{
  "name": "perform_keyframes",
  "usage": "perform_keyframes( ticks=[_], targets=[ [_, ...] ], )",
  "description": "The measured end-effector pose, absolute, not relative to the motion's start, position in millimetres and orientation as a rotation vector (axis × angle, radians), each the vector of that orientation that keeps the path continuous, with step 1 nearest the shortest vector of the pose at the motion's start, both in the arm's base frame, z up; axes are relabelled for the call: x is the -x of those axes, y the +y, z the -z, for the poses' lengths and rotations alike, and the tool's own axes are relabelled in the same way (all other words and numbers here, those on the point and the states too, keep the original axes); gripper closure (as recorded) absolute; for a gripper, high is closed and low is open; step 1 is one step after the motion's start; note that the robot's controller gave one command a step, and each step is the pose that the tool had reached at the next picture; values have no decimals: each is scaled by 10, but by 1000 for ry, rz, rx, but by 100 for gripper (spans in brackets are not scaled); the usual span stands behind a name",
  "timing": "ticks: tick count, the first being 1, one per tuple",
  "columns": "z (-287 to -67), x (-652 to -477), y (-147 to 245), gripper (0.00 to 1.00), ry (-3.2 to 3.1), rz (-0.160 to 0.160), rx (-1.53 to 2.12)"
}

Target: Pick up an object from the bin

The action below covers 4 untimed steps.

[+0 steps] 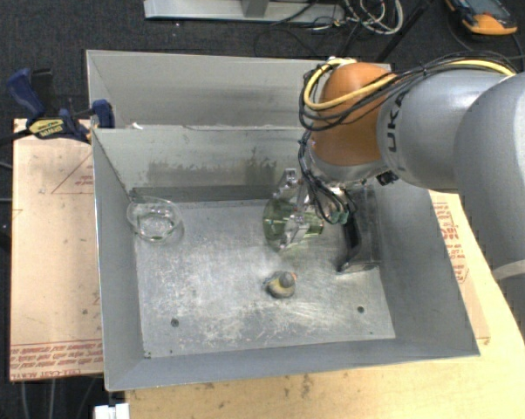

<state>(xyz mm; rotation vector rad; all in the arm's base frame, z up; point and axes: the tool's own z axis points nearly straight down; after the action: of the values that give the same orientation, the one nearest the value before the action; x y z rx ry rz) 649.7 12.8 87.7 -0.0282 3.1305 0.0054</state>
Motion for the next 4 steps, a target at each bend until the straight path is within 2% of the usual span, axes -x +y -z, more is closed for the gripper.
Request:
perform_keyframes(
  ticks=[4],
  targets=[
    [-877,-6497,128,100,3130,-5,28]
  ],
)
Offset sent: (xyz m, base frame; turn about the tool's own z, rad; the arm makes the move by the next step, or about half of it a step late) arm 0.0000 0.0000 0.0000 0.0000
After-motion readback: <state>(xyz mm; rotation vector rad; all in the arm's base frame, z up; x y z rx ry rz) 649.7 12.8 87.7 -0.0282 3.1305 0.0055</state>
